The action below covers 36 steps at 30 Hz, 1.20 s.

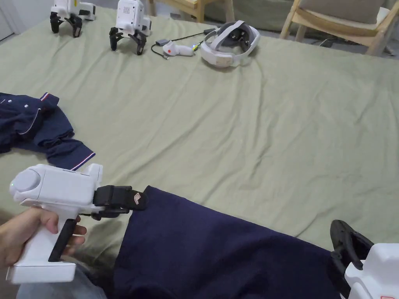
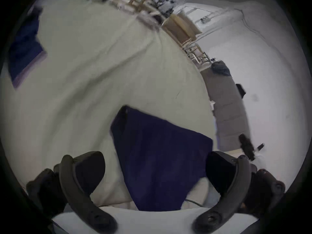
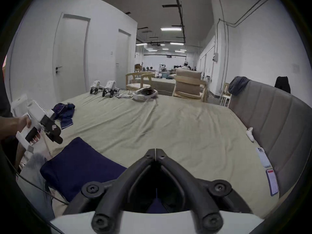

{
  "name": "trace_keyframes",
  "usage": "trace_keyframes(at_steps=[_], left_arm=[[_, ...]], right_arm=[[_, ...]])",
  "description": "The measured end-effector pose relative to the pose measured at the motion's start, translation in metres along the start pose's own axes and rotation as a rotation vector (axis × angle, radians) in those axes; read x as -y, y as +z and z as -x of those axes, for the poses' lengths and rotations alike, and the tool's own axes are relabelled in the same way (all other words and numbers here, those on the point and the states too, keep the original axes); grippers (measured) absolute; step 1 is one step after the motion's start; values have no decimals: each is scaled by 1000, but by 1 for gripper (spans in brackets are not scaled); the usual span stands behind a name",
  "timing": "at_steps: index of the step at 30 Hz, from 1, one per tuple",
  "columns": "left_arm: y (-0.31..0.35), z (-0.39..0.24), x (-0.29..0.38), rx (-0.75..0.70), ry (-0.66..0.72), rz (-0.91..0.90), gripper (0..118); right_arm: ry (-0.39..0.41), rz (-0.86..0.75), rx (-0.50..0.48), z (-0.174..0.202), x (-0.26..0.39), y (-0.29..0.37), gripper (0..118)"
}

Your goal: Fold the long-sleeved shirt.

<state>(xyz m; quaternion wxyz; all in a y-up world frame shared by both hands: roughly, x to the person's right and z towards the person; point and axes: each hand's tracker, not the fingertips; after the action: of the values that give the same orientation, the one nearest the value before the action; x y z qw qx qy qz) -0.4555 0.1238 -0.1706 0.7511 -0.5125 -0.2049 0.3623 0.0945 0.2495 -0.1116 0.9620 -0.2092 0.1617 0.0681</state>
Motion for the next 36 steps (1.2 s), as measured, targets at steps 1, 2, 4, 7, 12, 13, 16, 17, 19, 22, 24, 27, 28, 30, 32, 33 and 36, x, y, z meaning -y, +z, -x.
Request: trace_keyframes(at_steps=[1,2,4,7,12,13,16,17,19,22,24,27,28,30,32,33,36], left_arm=[[-7,8,1,-1,23,11,110],[-14,15,1,-18,21,8,110],[-31,44,-6,-20,49,74,112],[-29,53,-15,203,96,14,111],[-66,16,10,268,41,166,106],[-72,9,13,251,25,184,104],[-87,-3,17,84,-37,196,48],[-94,-5,23,86,-56,204,21],[-92,-6,24,111,-25,172,21],[-67,-11,19,74,-42,106,21],[-46,-1,6,98,-12,65,20],[-14,2,-14,17,-16,-27,20],[-6,-1,-20,-12,-11,-54,20],[17,0,-33,-56,-23,-98,20],[35,-20,-36,-93,-38,-127,20],[45,-21,-40,-130,-37,-152,20],[71,-22,-46,-224,-25,-212,20]], right_arm=[[-9,7,-7,1,0,-1,0],[-12,8,-12,2,0,-2,0],[-7,16,-13,4,-1,-4,0],[-12,18,-17,4,-1,-4,0],[-17,17,-13,0,-4,-6,0],[-25,17,-14,-2,-4,-7,0],[-49,28,-11,-6,-1,-11,0],[-50,32,-7,-7,1,-11,0],[-72,48,-3,-11,5,-12,0],[-90,59,10,-20,10,-8,0],[-101,62,30,-27,12,-6,0],[-120,61,59,-40,15,-4,0],[-122,59,67,-44,15,-3,0],[-127,56,87,-50,15,-2,0],[-133,52,100,-54,16,-2,0],[-136,52,106,-55,16,-2,0],[-140,53,115,-57,15,-3,0]])
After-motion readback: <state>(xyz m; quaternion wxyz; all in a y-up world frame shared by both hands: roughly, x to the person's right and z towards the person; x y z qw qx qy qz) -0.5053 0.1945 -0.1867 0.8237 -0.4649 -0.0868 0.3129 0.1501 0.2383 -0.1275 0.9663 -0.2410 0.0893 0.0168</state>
